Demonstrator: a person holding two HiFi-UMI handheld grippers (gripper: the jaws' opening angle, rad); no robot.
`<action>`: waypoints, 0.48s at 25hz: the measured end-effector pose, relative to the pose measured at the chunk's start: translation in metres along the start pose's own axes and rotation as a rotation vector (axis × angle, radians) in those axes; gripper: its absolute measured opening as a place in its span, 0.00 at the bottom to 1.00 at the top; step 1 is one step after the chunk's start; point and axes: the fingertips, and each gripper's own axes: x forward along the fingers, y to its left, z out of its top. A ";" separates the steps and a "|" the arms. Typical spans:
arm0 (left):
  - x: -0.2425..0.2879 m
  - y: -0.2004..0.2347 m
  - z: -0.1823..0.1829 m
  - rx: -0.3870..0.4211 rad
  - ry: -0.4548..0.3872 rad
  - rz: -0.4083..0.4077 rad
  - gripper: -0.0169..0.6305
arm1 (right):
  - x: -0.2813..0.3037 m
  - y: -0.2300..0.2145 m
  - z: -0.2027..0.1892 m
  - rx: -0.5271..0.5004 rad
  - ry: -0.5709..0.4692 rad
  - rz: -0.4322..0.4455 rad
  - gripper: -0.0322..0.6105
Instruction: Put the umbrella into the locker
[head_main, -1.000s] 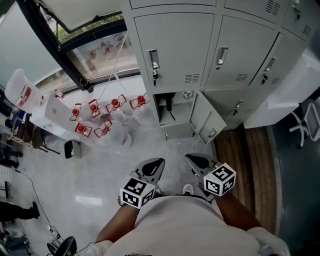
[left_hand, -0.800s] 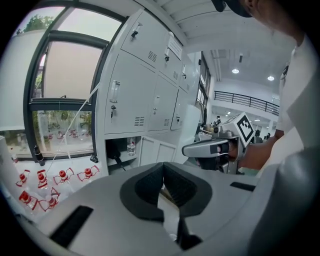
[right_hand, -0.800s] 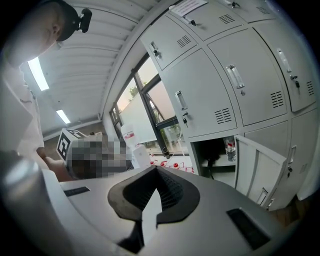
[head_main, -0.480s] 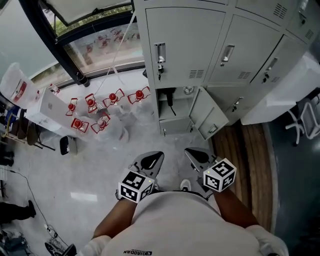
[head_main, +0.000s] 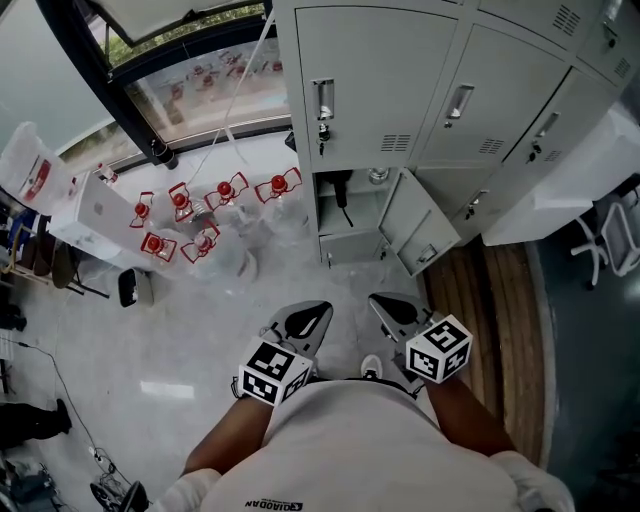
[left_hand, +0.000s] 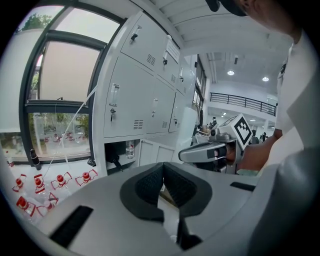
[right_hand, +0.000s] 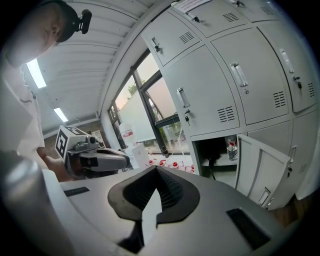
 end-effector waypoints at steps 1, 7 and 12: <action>0.000 0.000 0.000 -0.002 0.000 0.000 0.05 | 0.000 0.000 0.000 -0.001 0.001 -0.002 0.11; 0.001 0.001 0.003 0.000 -0.003 0.005 0.05 | 0.000 0.000 0.000 0.004 -0.008 0.003 0.11; 0.004 0.003 0.004 0.013 -0.002 0.014 0.05 | -0.002 -0.002 0.003 0.005 -0.019 0.003 0.11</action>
